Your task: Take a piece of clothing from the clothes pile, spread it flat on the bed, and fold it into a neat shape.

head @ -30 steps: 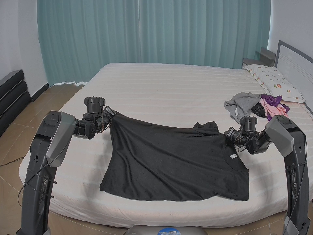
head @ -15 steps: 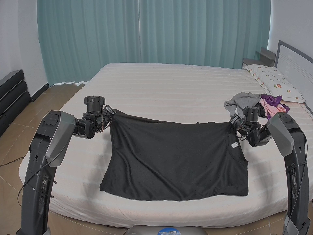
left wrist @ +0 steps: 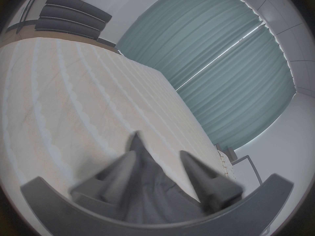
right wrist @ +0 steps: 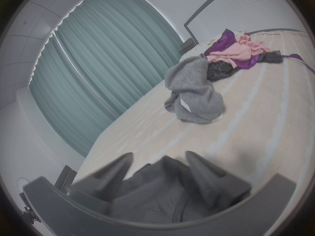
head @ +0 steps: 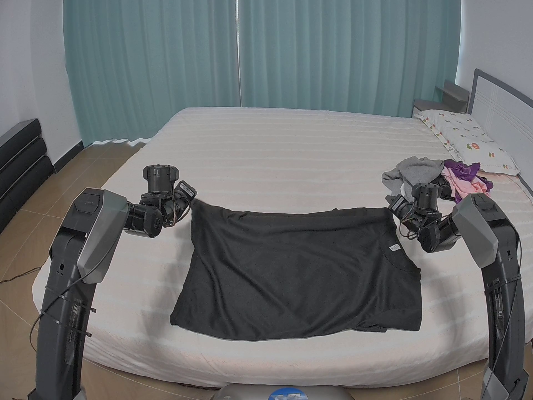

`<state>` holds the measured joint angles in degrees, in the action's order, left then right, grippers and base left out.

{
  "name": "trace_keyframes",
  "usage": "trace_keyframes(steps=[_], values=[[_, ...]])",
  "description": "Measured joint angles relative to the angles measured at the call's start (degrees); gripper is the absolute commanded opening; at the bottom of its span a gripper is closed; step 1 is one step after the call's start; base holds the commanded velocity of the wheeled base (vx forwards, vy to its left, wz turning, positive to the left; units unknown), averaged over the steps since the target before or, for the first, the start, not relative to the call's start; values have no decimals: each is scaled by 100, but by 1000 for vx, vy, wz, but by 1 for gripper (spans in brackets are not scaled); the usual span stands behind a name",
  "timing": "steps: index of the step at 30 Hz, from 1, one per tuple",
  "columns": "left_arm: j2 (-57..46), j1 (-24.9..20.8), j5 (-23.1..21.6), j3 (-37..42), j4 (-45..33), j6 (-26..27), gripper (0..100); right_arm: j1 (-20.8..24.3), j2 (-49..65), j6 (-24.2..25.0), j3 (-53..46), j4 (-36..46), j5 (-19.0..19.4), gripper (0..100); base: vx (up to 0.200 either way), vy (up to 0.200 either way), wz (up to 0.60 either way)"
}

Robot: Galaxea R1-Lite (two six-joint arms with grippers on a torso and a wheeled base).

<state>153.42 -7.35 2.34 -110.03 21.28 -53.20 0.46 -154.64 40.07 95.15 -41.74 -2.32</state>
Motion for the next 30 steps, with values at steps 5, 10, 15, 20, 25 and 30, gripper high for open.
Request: trace_keyframes(steps=[5, 10, 15, 20, 25, 30], values=[[-179, 18, -56, 522, 11, 0, 100, -56, 282, 38, -621, -150, 167, 100, 0, 0, 0], [-614, 60, -227, 1397, 121, 0, 100, -128, 839, 71, -1662, -286, 527, 100, 0, 0, 0], [-1187, 94, -458, 2592, 460, 2, 100, -158, 1514, 106, -2833, -466, 883, 100, 0, 0, 0], [-1812, 102, -622, 4047, 1026, 2, 100, -178, 2137, 143, -4047, -788, 1091, 100, 0, 0, 0], [-2382, 68, -713, 5471, 1586, -4, 100, -173, 2598, 205, -5224, -1325, 1208, 100, 0, 0, 0], [-2966, -41, -791, 6771, 2143, -116, 100, -110, 2972, 276, -6467, -1968, 1291, 100, -80, 0, 0]])
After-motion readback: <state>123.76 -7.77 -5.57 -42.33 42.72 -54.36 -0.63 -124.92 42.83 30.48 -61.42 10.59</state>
